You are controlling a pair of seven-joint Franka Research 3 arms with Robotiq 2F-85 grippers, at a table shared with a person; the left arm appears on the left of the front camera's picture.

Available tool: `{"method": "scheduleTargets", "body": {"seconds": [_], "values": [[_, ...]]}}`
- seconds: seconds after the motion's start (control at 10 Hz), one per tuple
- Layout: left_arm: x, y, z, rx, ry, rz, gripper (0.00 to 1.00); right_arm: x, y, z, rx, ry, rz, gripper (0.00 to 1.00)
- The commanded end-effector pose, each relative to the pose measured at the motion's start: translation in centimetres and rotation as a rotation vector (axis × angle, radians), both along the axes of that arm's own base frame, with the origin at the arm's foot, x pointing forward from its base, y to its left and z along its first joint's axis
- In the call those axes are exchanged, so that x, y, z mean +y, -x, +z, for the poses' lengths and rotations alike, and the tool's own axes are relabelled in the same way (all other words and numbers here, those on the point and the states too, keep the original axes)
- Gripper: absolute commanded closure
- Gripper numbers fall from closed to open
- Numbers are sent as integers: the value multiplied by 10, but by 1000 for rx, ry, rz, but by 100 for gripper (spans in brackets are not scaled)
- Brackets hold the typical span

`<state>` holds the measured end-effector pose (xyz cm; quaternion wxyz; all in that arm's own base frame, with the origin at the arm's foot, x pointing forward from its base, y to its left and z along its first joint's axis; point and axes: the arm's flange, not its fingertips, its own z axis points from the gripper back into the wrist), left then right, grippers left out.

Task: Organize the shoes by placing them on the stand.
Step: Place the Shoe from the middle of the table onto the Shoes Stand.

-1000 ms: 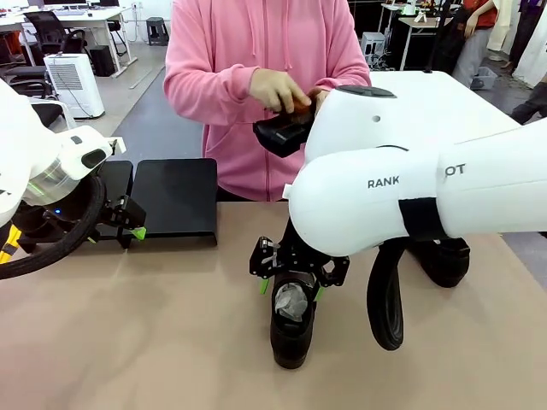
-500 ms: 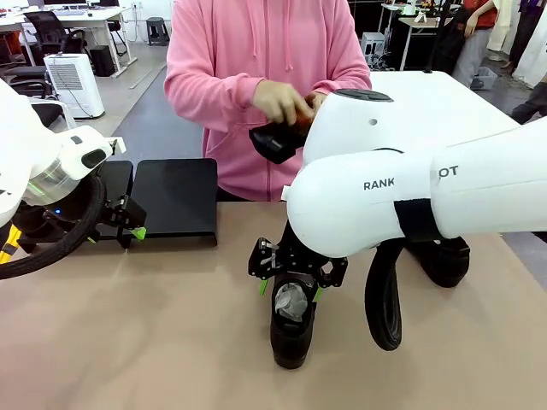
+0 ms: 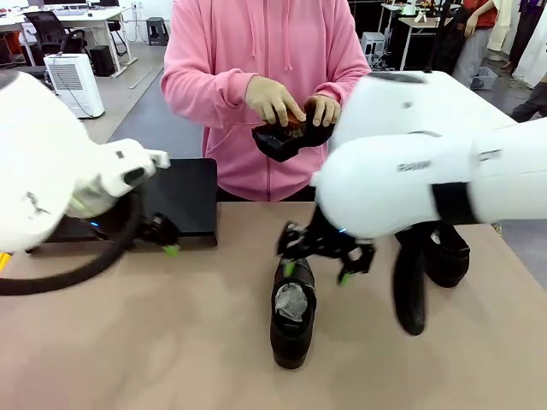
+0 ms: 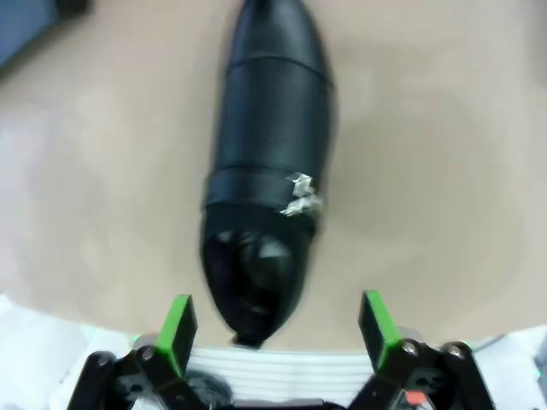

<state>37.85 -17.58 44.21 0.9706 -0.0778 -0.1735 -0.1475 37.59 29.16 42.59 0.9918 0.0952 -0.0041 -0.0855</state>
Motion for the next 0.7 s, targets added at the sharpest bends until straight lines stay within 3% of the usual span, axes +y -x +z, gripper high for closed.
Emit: {"method": "scheduleTargets", "body": {"seconds": [0.0,0.1,0.4,0.5,0.6], "values": [[-47,15,-13,-16,12,-71,3,-57,0,14,-21,71,-193,0],[-65,24,-18,31,67,35,3,-77,-4,14,-21,88,-285,0],[-122,49,-8,-9,103,-79,3,-117,-9,5,17,94,-509,0],[-136,56,-3,12,113,-84,3,-114,-13,12,-17,64,-344,0],[-149,54,-7,6,104,-60,3,-114,-13,12,-17,64,-344,0]]}}
